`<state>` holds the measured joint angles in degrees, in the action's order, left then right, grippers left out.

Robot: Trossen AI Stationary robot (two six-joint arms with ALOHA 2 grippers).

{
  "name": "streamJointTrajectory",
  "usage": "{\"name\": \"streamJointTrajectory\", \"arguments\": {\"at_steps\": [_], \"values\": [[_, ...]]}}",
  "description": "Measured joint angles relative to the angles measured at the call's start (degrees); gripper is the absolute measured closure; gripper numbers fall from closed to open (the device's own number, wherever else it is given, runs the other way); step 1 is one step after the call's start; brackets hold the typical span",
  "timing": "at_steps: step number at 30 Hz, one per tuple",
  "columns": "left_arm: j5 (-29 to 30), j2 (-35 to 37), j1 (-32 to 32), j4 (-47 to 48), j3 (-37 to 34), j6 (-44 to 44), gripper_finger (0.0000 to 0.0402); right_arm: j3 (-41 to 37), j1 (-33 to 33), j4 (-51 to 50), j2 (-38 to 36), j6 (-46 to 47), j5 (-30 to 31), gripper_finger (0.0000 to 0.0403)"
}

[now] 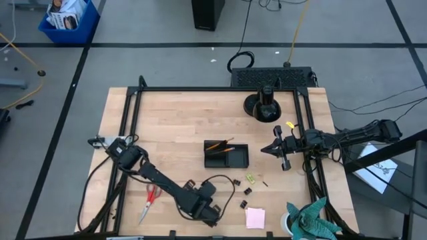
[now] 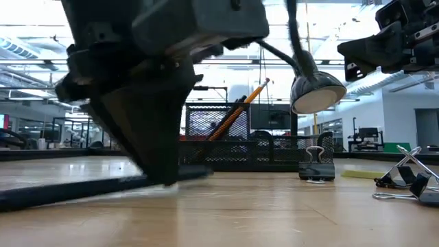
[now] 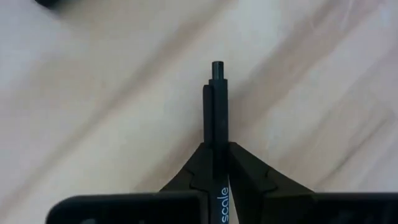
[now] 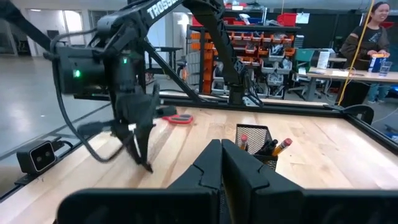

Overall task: Pick and place office supplies into organizer
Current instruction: Put the black pen into the black desk organizer

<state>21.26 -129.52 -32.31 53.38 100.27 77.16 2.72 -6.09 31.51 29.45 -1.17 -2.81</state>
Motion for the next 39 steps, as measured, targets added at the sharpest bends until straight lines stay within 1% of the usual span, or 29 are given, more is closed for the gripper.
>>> {"name": "streamJointTrajectory", "arguments": {"at_steps": [5, 8, 10, 15, 18, 20, 23, 27, 29, 31, 33, 36, 37, 39], "values": [[10.90, 3.02, -0.21, -0.79, 0.22, -5.49, 0.0383, 0.00, 0.00, -0.02, 0.01, -0.12, 0.01, 0.0399], [15.71, 4.63, -0.34, -0.86, 0.17, -8.21, 0.0391, 0.00, 0.00, 0.63, -0.01, 0.84, 0.02, 0.0399], [19.40, 6.81, 0.00, -2.54, 0.17, -10.33, 0.0390, 0.00, 0.00, 1.00, -0.02, 1.91, 0.02, 0.0399], [26.47, 12.94, 1.60, -6.93, 0.39, -22.95, 0.0379, 0.02, 0.00, 1.64, 0.01, 2.41, -0.05, 0.0399], [29.52, 16.64, 2.33, -8.83, 0.37, -30.53, 0.0385, 0.02, 0.00, 1.48, 0.16, 2.43, -0.14, 0.0399], [32.45, 19.20, 2.17, -7.05, 0.39, -32.94, 0.0392, 0.02, -0.02, 1.42, 0.33, 2.43, -0.26, 0.0399], [35.54, 22.83, 1.24, -1.49, 0.42, -32.02, 0.0393, 0.00, 0.00, 0.95, 0.42, 2.43, -0.29, 0.0399], [41.38, 27.30, -2.12, 9.80, 0.42, -24.22, 0.0382, 0.00, -0.01, 0.81, 0.42, 1.94, -0.26, 0.0399], [43.76, 28.51, -3.39, 14.69, 0.44, -20.68, 0.0383, 0.01, -0.01, 0.55, 0.43, 1.71, -0.25, 0.0399], [44.92, 29.30, -4.04, 18.20, -0.48, -19.03, 0.0390, 0.00, 0.00, 0.02, 0.47, 1.65, -0.24, 0.0399], [44.56, 29.52, -4.09, 19.34, -2.01, -19.90, 0.0394, 0.00, 0.00, -0.09, 0.49, 1.88, -0.24, 0.0399], [43.84, 29.50, -3.91, 18.94, -5.29, -20.48, 0.0391, 0.00, -0.01, -0.09, 0.49, -0.88, 0.03, 0.0399], [43.85, 29.49, -3.58, 17.99, -6.50, -20.60, 0.0386, 0.00, 0.00, -0.08, 0.49, -1.90, 0.13, 0.0399], [43.86, 29.54, -2.68, 13.96, -9.40, -23.61, 0.0378, 0.00, -0.02, -0.04, 0.49, -3.96, 0.46, 0.0399]]}}
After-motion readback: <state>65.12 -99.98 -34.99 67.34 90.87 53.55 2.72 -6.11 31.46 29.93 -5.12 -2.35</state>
